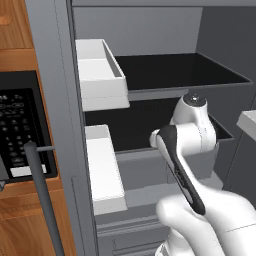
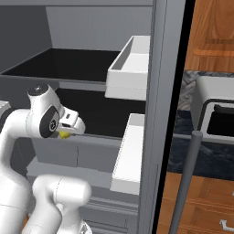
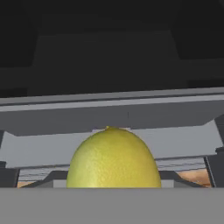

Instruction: Retrieve a lemon from the fridge and place it on the cutting board with the fish.

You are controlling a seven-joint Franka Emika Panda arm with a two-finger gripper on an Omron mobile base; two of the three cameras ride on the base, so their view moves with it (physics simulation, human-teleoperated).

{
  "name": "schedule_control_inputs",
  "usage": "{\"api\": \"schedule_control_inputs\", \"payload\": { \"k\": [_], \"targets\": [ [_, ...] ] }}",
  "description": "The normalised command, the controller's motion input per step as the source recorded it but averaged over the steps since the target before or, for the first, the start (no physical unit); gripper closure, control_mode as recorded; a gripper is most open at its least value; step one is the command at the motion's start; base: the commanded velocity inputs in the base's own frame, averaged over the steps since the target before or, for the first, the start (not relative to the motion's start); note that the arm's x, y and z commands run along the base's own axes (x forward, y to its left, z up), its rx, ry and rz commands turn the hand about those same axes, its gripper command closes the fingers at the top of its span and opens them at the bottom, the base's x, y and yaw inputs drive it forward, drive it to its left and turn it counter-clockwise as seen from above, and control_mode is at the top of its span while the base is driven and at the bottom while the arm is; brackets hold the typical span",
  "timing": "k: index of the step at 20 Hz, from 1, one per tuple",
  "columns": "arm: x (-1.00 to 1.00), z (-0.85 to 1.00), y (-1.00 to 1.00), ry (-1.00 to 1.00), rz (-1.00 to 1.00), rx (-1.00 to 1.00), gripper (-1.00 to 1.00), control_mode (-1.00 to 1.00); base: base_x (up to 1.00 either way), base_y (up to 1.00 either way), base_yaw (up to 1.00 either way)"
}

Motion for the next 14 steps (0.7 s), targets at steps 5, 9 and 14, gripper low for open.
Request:
{"api": "schedule_control_inputs", "payload": {
  "k": [5,9,14],
  "targets": [
    [-0.45,0.38,-0.31,0.15,-0.03,0.0,1.0,-1.0,0.0,0.0,0.0],
    [-0.51,0.1,-0.21,0.16,-0.01,0.0,1.0,-1.0,0.0,0.0,0.0],
    [-0.69,-0.02,-0.03,0.0,0.0,0.01,1.0,-1.0,0.0,0.0,0.0]
  ]
}}
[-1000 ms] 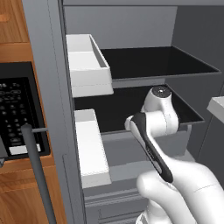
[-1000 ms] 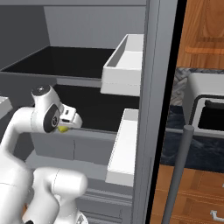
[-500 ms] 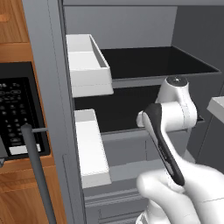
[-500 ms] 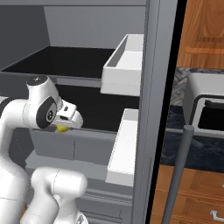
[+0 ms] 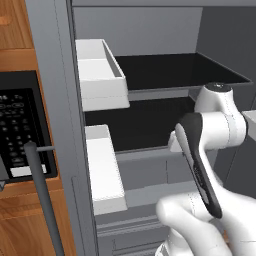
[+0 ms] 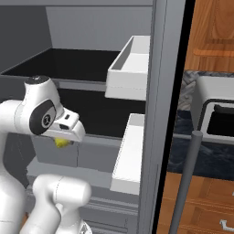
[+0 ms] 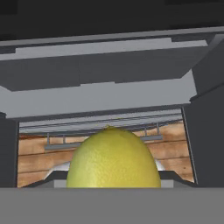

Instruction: Retrieve a lemon from the fridge and place it on the cutting board with the fish.

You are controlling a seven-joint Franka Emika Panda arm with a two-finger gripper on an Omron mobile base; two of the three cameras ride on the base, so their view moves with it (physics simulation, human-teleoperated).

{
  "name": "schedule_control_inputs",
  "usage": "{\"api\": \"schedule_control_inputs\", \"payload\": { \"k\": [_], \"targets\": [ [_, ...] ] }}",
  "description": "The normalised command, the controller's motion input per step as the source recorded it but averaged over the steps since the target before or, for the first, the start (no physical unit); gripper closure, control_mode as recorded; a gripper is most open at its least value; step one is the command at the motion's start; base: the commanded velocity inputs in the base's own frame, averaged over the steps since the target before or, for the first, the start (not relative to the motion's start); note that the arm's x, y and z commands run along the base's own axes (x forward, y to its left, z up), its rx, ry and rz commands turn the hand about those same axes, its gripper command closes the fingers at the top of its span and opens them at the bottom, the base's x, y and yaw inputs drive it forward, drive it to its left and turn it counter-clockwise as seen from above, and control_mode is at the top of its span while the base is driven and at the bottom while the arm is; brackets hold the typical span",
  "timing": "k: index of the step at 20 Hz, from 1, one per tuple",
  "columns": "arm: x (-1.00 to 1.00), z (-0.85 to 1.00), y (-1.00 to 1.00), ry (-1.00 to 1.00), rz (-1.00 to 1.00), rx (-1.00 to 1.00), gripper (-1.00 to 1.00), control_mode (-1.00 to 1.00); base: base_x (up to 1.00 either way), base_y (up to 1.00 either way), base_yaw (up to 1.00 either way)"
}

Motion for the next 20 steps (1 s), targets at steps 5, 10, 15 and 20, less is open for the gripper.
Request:
{"api": "schedule_control_inputs", "payload": {
  "k": [5,10,15,20],
  "targets": [
    [-0.26,-0.01,0.0,-0.02,0.0,0.0,1.0,-1.0,0.0,0.0,0.0],
    [0.0,0.0,0.0,0.0,0.0,0.0,1.0,-1.0,0.0,0.0,0.0],
    [-0.13,0.0,0.0,0.0,0.0,0.0,1.0,-1.0,0.0,0.0,0.0],
    [0.0,0.0,0.0,0.0,0.0,0.0,1.0,1.0,-0.61,0.0,0.0]
  ]
}}
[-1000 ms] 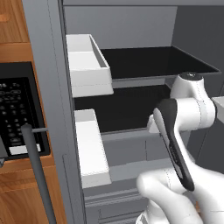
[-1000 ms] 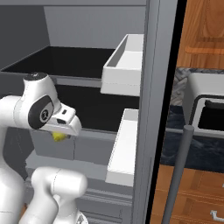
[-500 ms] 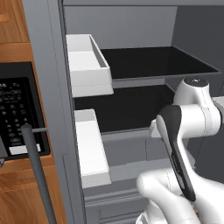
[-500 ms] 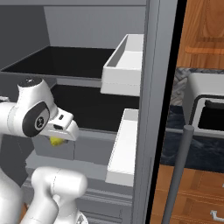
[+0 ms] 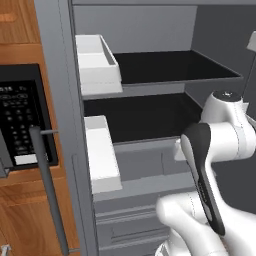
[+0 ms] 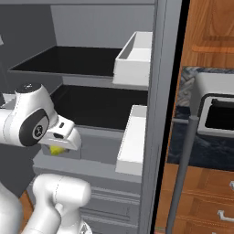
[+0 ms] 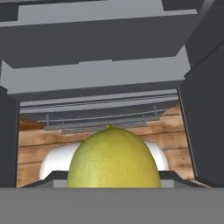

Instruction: Retrieve a lemon from the fridge and place it on the cutting board with the fish.

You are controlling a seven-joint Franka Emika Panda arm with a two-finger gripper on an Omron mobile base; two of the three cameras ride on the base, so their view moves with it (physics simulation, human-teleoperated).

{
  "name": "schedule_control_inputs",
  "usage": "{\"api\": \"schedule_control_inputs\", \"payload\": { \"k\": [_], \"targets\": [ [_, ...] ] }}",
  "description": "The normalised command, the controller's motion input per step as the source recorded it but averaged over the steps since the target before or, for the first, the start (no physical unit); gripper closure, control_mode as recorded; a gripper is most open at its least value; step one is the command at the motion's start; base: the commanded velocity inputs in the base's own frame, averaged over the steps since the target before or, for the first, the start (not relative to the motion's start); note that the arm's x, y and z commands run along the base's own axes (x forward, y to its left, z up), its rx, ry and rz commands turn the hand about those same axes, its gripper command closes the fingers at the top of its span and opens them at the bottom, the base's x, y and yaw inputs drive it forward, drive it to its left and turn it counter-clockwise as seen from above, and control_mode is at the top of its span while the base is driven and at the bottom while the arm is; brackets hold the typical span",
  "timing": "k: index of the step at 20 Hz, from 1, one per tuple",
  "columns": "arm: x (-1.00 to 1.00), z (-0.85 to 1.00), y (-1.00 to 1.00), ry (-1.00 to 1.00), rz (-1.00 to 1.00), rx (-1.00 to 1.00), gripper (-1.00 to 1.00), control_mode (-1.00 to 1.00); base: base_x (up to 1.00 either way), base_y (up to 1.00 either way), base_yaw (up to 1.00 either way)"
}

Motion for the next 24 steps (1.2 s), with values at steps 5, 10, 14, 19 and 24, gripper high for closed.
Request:
{"api": "schedule_control_inputs", "payload": {
  "k": [5,10,14,19,24],
  "targets": [
    [0.0,0.0,0.0,0.0,0.0,0.0,1.0,1.0,-0.77,0.0,-0.03],
    [0.0,0.0,0.0,0.0,0.0,0.0,1.0,1.0,-0.75,-0.03,-0.04],
    [0.0,0.0,0.0,0.0,0.0,0.0,1.0,1.0,-0.74,-0.06,-0.04],
    [0.0,0.0,0.0,0.0,0.0,0.0,1.0,1.0,-0.74,-0.22,-0.03],
    [0.0,0.0,0.0,0.0,0.0,0.0,1.0,1.0,-0.08,-0.8,-0.02]
  ]
}}
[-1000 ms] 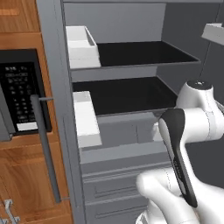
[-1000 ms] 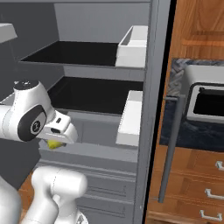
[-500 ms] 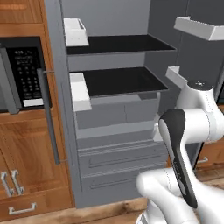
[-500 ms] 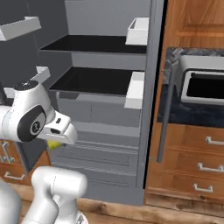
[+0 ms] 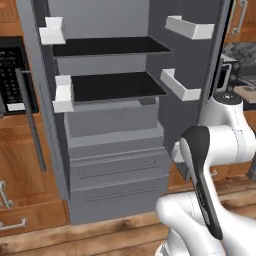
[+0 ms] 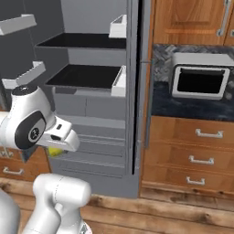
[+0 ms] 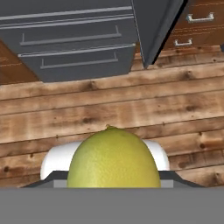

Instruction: Retrieve a lemon from the fridge and place it on the cutting board with the fish.

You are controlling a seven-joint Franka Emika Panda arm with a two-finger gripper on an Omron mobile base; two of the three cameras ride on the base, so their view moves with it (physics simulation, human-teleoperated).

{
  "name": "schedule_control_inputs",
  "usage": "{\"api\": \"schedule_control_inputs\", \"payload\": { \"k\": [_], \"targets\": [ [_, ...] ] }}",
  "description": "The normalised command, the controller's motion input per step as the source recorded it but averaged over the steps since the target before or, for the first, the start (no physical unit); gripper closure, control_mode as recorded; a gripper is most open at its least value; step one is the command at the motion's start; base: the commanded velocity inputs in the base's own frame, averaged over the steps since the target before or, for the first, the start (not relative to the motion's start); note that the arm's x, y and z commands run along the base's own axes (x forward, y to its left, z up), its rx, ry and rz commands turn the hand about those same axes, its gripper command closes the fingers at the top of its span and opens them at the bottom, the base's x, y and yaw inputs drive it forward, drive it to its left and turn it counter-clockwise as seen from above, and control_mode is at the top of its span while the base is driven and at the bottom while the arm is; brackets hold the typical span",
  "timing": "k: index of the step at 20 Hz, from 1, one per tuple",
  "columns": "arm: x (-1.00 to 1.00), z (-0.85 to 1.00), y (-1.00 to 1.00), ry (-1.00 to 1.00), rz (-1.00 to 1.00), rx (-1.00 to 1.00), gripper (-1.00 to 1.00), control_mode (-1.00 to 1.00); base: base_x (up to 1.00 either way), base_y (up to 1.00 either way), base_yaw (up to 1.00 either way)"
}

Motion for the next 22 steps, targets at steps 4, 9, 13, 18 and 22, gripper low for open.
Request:
{"api": "schedule_control_inputs", "payload": {
  "k": [4,9,13,18,22],
  "targets": [
    [0.0,0.0,0.0,0.0,0.0,0.0,1.0,1.0,0.0,-0.98,0.0],
    [0.0,0.0,0.0,0.0,0.0,0.0,1.0,1.0,0.0,-0.98,0.0],
    [0.0,0.0,0.0,0.0,0.0,0.0,1.0,1.0,0.0,-0.9,0.0],
    [0.0,0.0,0.0,0.0,0.0,0.0,1.0,1.0,0.09,-0.92,0.0],
    [0.0,0.0,0.0,0.0,0.0,0.0,1.0,1.0,0.28,-0.89,0.0]
  ]
}}
